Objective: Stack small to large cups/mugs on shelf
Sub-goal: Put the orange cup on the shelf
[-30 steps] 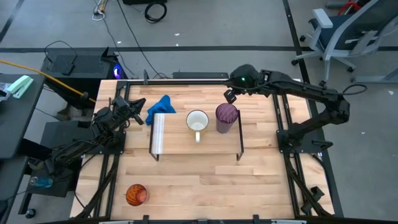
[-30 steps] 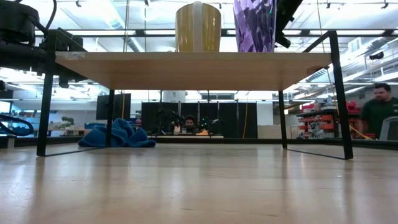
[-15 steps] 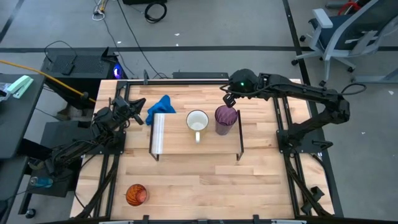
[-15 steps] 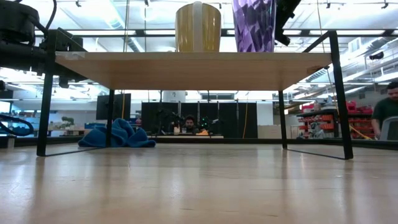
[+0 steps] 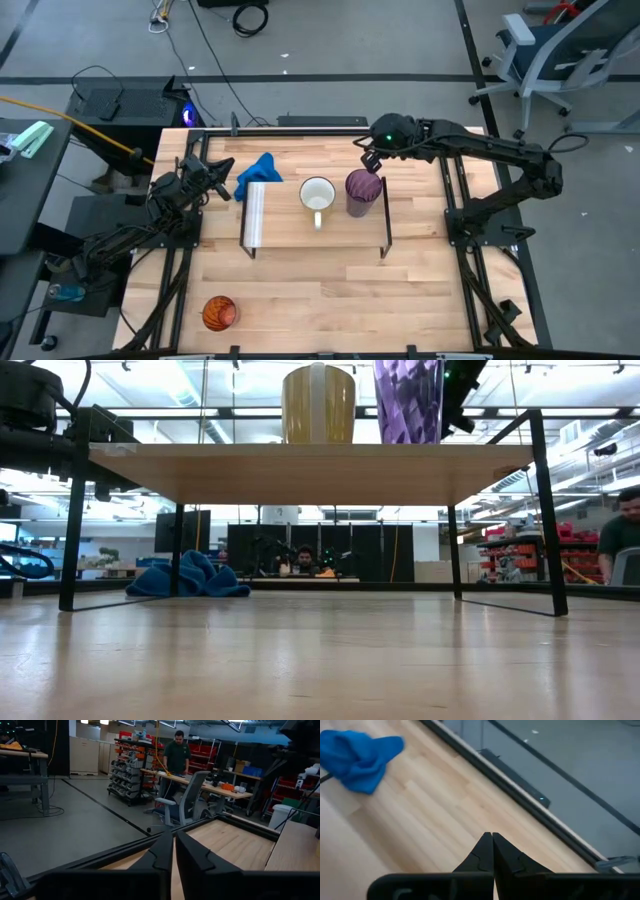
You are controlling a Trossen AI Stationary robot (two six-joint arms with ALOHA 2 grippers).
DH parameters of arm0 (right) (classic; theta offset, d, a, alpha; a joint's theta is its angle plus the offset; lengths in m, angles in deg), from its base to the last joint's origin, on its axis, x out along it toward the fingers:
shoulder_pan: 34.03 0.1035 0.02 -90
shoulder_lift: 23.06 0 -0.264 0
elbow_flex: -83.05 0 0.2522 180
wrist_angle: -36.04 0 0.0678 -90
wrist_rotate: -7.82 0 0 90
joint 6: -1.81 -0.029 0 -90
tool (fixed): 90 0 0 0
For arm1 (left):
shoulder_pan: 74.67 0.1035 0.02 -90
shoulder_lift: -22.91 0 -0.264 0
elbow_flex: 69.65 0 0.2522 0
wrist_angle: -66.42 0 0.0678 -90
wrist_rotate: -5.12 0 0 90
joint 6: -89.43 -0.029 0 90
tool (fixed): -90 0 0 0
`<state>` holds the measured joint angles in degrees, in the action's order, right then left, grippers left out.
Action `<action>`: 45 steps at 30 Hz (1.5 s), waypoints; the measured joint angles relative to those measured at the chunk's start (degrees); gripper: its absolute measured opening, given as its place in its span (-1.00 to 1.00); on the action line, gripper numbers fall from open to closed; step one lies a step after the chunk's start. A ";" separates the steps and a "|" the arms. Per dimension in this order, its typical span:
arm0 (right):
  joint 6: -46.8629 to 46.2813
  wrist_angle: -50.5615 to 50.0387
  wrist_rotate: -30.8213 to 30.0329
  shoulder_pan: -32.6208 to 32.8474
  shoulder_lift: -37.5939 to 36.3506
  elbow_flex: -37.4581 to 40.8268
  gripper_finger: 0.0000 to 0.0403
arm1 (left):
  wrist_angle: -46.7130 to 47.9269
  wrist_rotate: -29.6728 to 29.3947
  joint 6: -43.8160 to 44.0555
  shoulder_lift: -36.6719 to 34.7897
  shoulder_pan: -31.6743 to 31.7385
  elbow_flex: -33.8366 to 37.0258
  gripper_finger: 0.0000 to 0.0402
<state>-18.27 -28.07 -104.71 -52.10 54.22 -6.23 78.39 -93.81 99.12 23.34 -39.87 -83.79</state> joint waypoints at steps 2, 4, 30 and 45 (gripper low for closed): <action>-0.64 0.00 -2.21 -0.01 -0.04 0.00 -1.00 | -0.01 0.00 0.00 0.00 0.00 -0.02 -0.87; -1.32 0.00 -4.53 -0.44 -0.14 -0.03 -1.00 | 0.01 0.00 0.00 0.00 -0.01 0.00 -0.87; -14.21 -7.82 -15.86 22.55 -29.31 4.38 -0.97 | 0.01 0.02 0.48 0.00 -0.01 -0.02 -0.84; -25.00 4.03 -22.67 54.36 -30.87 27.67 -0.97 | -0.47 4.27 2.18 -0.02 0.00 0.00 -0.88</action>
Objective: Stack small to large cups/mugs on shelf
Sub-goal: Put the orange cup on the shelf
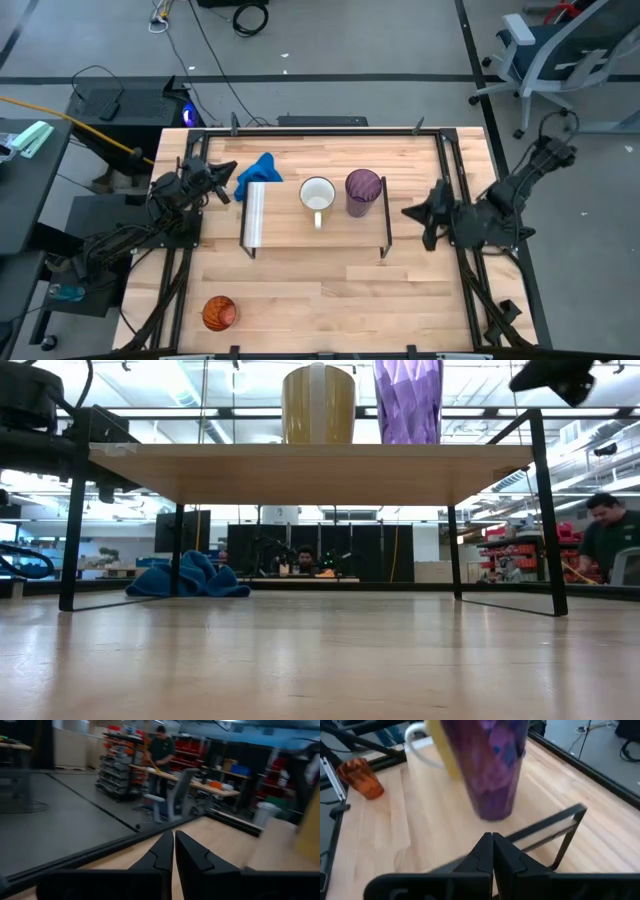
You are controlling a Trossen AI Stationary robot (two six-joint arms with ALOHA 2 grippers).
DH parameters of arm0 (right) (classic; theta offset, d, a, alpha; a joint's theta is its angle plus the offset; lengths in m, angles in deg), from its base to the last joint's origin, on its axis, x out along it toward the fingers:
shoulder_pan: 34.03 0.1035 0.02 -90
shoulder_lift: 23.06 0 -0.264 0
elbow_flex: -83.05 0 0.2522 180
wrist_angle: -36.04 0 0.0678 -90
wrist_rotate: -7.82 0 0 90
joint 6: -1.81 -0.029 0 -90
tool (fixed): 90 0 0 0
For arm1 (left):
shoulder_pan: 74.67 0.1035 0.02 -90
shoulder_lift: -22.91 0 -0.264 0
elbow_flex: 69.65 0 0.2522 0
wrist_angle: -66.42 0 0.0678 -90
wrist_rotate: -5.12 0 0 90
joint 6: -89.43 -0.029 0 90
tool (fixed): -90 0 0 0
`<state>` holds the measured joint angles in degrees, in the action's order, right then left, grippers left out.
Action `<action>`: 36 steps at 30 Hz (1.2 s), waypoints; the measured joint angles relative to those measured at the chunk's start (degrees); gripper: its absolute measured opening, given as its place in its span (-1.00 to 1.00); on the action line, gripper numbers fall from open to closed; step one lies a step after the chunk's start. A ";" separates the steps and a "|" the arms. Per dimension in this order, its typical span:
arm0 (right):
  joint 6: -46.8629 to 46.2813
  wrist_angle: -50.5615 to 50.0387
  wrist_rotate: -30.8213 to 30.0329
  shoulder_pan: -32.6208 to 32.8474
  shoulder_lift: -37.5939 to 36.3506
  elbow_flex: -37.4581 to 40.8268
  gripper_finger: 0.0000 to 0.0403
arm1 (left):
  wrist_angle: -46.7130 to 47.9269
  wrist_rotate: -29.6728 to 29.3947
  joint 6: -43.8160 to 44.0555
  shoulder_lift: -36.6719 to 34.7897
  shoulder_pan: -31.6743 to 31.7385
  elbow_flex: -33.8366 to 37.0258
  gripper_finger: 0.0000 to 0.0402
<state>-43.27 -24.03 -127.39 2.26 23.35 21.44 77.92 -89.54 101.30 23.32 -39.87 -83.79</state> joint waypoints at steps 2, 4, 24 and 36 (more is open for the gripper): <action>-3.00 -0.05 -1.94 3.51 0.57 1.87 -0.96 | 0.26 3.71 -0.04 0.00 0.00 -0.54 -0.87; -5.62 -0.14 -2.82 6.59 1.28 3.40 -0.96 | 0.43 7.58 0.65 0.02 -0.02 -2.56 -0.87; -18.56 -1.01 -5.30 19.99 3.13 5.64 -0.96 | 2.36 45.92 27.90 -0.04 -0.04 -34.00 -0.93; -25.94 -1.26 -5.36 21.66 8.76 5.64 -0.96 | 46.84 46.57 26.84 -0.10 6.01 -42.89 -0.95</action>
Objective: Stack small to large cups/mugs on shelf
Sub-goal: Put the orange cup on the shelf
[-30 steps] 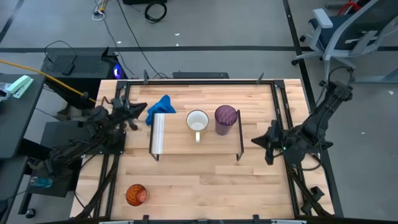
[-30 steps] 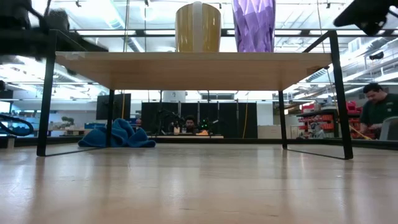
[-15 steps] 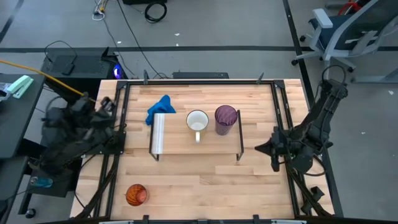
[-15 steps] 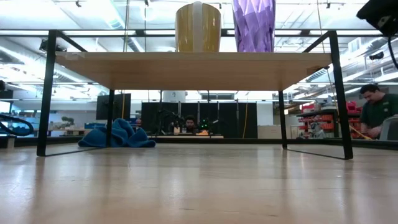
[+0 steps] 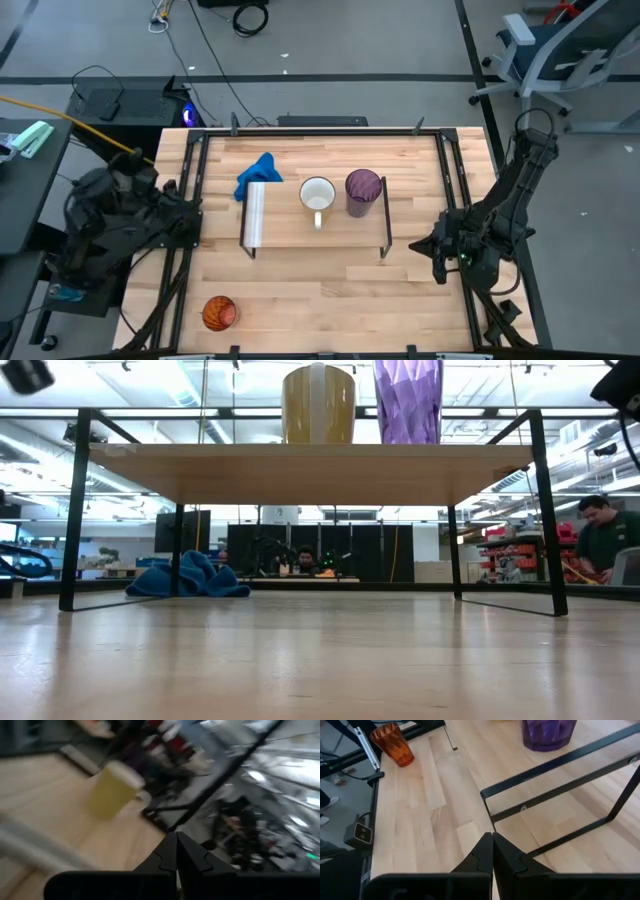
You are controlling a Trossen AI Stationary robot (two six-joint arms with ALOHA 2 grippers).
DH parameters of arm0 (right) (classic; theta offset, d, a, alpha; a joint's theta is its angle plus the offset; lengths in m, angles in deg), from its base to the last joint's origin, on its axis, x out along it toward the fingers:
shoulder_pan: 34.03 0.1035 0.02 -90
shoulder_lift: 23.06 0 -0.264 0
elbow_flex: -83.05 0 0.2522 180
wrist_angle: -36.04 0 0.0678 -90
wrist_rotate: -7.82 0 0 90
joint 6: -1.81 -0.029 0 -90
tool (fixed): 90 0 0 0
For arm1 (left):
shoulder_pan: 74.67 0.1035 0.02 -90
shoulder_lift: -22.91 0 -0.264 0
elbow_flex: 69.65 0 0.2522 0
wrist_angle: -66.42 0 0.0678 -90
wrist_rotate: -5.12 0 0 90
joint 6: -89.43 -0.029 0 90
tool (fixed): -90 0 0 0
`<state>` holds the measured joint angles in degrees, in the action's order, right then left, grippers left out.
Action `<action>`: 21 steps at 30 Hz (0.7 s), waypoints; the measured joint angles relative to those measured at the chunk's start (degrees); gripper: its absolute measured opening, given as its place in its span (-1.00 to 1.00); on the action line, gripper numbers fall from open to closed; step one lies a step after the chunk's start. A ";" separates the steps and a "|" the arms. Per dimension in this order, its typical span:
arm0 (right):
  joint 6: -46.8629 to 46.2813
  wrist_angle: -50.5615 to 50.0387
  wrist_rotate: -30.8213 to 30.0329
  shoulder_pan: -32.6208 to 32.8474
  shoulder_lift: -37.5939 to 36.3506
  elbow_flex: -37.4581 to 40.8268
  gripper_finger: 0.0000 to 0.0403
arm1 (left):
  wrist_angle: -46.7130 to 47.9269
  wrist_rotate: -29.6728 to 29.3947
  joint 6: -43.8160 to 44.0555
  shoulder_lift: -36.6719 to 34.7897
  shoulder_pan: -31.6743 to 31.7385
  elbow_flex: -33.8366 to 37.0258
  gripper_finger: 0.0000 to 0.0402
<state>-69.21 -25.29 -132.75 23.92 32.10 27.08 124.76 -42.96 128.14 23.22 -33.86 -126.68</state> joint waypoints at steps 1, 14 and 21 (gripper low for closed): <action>-0.44 0.00 0.02 0.00 0.49 0.00 -0.96 | 3.38 -0.37 -0.67 0.00 0.98 -0.47 -0.95; -2.79 0.02 -0.06 -0.02 4.49 0.00 -0.96 | 39.75 -16.44 -17.57 0.06 14.90 -6.23 -0.95; -2.48 0.02 -1.69 -0.02 5.37 0.00 -0.95 | 30.75 -10.98 -23.66 0.06 23.54 -14.23 -0.95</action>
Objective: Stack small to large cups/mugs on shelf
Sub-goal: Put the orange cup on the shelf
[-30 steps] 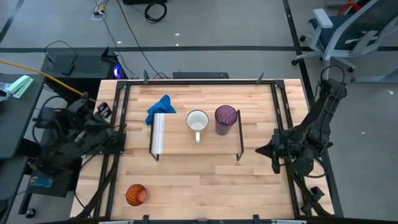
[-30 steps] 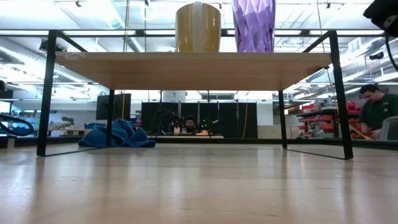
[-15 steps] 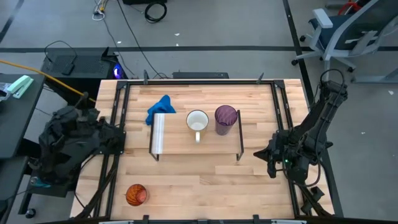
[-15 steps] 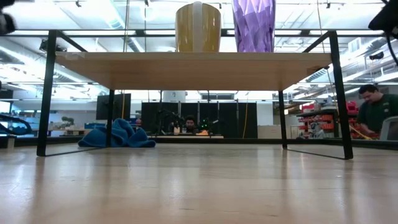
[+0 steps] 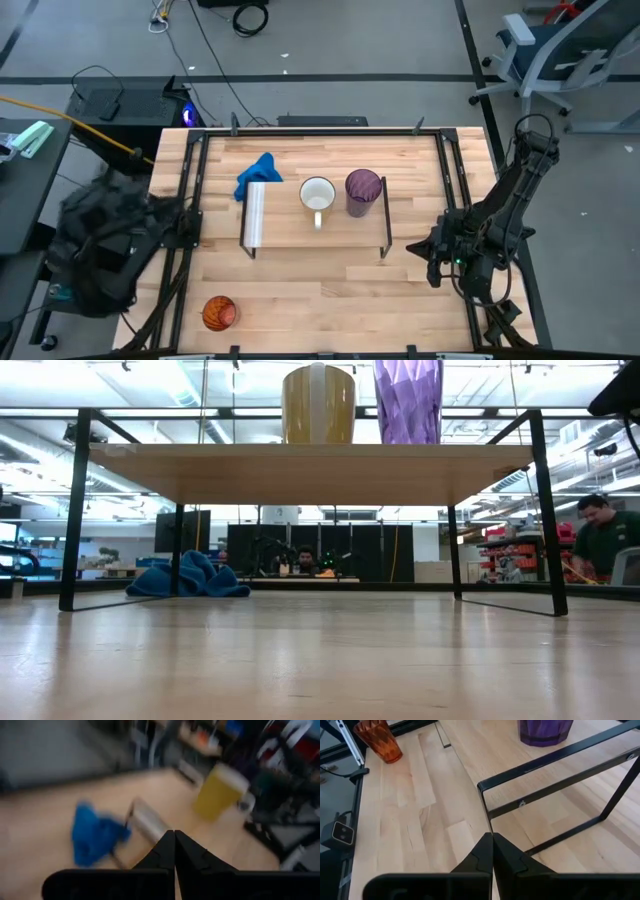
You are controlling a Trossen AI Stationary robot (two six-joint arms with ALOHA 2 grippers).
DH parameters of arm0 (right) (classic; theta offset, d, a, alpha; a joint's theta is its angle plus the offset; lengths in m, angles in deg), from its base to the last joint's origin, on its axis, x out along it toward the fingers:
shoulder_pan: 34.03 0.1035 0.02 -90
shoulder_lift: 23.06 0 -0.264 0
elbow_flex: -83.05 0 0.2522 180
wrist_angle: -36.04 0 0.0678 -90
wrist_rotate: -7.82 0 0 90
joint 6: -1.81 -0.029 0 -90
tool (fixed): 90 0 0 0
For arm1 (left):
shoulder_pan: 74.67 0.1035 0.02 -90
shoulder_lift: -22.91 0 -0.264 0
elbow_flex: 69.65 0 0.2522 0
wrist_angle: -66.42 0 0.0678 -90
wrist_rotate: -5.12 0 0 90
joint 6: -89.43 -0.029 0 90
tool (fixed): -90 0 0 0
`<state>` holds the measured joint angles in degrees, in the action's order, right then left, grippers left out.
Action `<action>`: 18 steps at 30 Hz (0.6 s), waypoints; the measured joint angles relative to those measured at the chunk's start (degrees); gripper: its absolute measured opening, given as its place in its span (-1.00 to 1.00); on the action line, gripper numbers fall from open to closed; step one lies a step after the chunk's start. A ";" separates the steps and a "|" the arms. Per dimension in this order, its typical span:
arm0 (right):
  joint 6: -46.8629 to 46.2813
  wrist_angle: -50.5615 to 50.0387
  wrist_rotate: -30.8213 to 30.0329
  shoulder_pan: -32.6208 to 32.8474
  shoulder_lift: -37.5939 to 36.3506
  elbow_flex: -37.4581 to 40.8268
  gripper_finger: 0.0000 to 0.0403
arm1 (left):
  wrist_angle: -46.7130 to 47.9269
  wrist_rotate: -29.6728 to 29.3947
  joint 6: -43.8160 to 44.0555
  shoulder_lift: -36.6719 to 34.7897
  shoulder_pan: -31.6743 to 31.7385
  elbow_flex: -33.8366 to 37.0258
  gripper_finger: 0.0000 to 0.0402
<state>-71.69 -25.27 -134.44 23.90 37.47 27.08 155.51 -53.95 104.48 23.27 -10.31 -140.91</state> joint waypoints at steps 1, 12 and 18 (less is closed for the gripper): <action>0.01 0.00 -0.09 0.00 0.00 0.00 -0.95 | -2.92 0.14 -0.76 0.02 1.09 -1.32 -0.95; -0.07 0.02 -0.25 0.00 0.00 0.00 -0.95 | -29.65 -4.75 -4.16 0.00 7.67 -5.51 -0.96; 0.16 0.04 -1.11 0.00 0.09 0.00 -0.95 | -37.92 -5.78 -6.72 0.01 7.65 3.79 -0.92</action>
<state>-71.53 -25.23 -135.55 23.90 37.56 27.08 117.59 -59.73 97.76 23.29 -2.66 -137.12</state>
